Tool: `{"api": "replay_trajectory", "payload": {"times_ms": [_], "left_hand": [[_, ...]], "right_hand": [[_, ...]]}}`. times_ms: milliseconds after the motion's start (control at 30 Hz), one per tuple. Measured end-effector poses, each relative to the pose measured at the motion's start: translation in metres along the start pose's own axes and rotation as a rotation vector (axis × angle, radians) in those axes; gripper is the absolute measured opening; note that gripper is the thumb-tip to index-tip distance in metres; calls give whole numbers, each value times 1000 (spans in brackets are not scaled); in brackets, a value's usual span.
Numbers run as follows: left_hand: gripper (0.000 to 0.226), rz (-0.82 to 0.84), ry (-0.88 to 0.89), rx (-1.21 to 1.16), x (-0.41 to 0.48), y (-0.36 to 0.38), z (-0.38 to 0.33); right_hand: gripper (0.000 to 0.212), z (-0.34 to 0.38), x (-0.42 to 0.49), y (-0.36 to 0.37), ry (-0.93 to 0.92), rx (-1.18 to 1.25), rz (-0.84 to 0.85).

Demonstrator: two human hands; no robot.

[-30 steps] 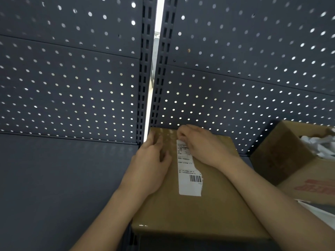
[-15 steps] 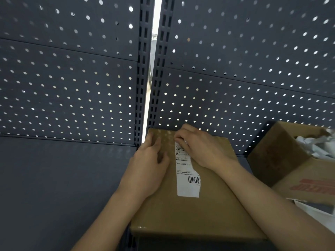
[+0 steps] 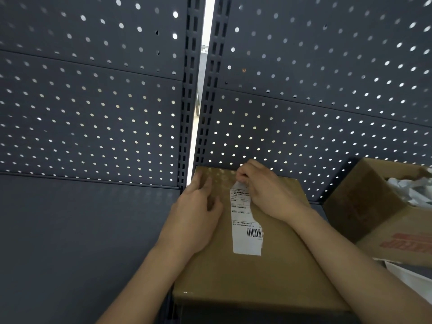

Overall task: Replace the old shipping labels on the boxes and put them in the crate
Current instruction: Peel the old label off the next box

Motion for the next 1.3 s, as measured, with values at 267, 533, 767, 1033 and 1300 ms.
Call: {"api": "replay_trajectory", "payload": {"times_ms": [267,533,767,1033,1300], "left_hand": [[54,6,-9,16,0,-1,0],[52,-1,-8,1,-1,-2,0],[53,-8,10,-1,0,-1,0],[52,12,-17,-1,0,-3,-2],[48,23,-34,-2,1,-3,-2]], "right_hand": [[13,-10,-3,-2,39,285,-41],[37,-11,-6,-4,98,368,-50],[8,-5,-7,-2,-16,184,-26],[12,6,-12,-14,52,175,15],[17,9,-18,-16,99,306,20]]}}
Point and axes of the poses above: each hand's wrist, its own x-axis towards the middle knuckle, its own y-axis out of the palm, z = x × y, the point moved 3 cm from there along x, towards the middle knuckle, and after that the axes turned 5 degrees about x, right-handed, at the moved point
